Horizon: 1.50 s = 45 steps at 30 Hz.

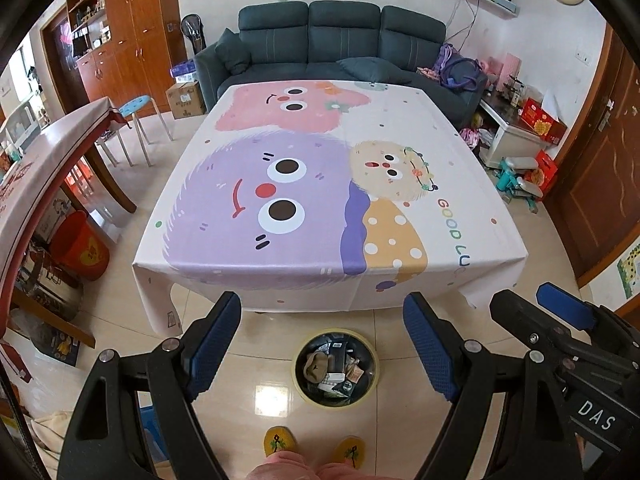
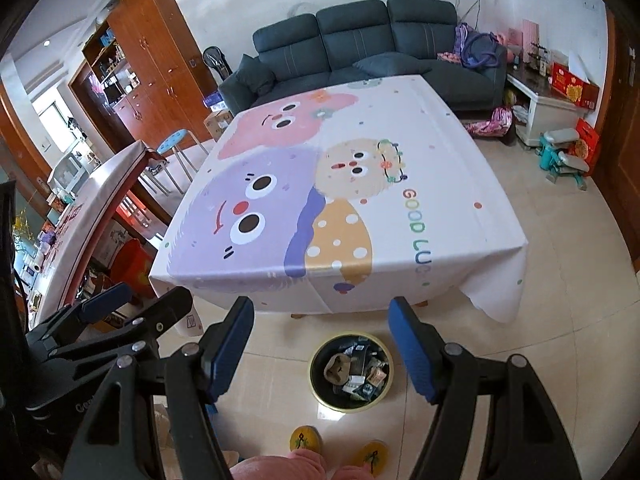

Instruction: Collect trash

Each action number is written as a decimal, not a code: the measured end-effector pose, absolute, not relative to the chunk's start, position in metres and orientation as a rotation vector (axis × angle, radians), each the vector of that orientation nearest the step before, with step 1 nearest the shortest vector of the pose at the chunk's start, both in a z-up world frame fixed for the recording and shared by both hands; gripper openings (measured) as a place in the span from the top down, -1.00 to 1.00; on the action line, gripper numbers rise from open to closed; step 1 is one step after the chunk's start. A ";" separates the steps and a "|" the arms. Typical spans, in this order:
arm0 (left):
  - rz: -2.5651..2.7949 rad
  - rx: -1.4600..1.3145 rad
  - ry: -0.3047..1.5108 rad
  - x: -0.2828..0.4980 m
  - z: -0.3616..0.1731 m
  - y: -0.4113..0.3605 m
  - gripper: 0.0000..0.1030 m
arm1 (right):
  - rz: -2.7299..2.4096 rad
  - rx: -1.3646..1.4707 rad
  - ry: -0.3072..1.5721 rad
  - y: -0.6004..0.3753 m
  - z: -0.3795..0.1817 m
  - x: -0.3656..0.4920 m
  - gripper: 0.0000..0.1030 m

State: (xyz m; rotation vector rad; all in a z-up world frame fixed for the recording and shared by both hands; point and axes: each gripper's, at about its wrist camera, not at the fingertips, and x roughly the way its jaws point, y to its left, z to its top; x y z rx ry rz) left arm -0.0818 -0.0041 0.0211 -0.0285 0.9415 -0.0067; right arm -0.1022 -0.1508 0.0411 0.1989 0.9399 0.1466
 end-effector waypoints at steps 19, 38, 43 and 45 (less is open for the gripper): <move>0.006 -0.028 0.917 -0.074 0.027 -0.010 -0.59 | 0.132 0.177 0.892 -0.154 0.053 -0.093 -0.37; 0.029 -0.026 0.921 -0.064 0.029 -0.009 -0.59 | 0.147 0.158 0.898 -0.154 0.053 -0.085 -0.37; 0.030 -0.028 0.921 -0.065 0.030 -0.010 -0.59 | 0.148 0.158 0.898 -0.154 0.053 -0.084 -0.37; 0.029 -0.025 0.923 -0.065 0.029 -0.010 -0.59 | 0.148 0.161 0.900 -0.155 0.052 -0.084 -0.37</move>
